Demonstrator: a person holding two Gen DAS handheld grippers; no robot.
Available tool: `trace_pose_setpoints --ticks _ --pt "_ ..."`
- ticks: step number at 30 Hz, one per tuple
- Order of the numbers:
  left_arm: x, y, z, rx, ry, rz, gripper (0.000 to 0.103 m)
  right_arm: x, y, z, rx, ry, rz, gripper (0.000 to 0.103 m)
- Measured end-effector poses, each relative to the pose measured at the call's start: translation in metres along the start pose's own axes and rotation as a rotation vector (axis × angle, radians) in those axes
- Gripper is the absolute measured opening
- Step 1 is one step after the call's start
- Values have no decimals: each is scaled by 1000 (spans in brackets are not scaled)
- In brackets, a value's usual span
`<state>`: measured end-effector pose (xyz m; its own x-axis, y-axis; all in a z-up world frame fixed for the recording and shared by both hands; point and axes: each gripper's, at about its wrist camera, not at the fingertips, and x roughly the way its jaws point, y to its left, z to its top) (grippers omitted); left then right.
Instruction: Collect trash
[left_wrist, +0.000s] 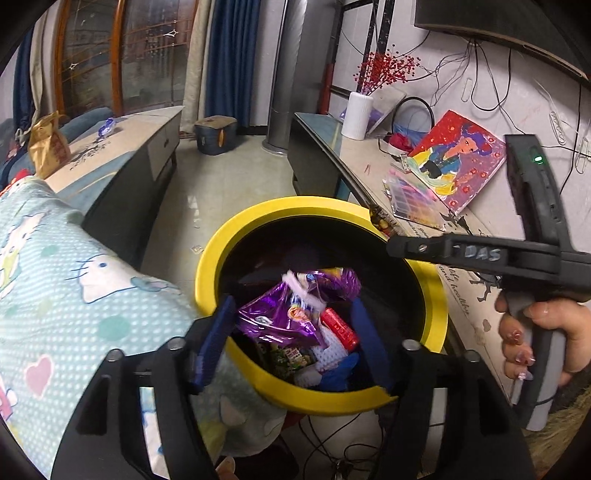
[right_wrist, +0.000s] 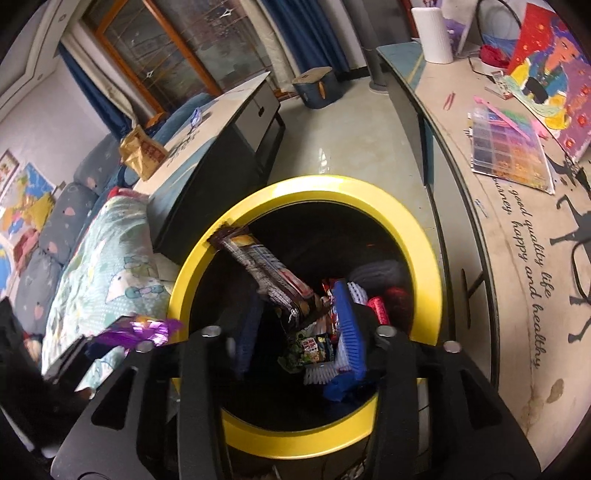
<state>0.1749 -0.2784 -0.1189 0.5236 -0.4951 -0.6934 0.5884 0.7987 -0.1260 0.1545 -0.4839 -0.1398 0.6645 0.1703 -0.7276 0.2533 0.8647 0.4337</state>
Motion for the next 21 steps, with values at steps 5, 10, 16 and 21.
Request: trace_pose_setpoints --ticks 5,10,16,21 --pt "-8 9 2 -28 -34 -2 93 -20 4 -3 -26 -52 -36 59" --pt "-29 22 -1 -56 -66 40 96 -39 20 -12 -80 -104 -61 73" --pt "-69 45 -8 -122 -120 146 96 -67 62 -29 -207 -214 -61 88" --pt "-106 57 -17 -154 -171 220 96 -89 94 -43 -304 -336 -79 93"
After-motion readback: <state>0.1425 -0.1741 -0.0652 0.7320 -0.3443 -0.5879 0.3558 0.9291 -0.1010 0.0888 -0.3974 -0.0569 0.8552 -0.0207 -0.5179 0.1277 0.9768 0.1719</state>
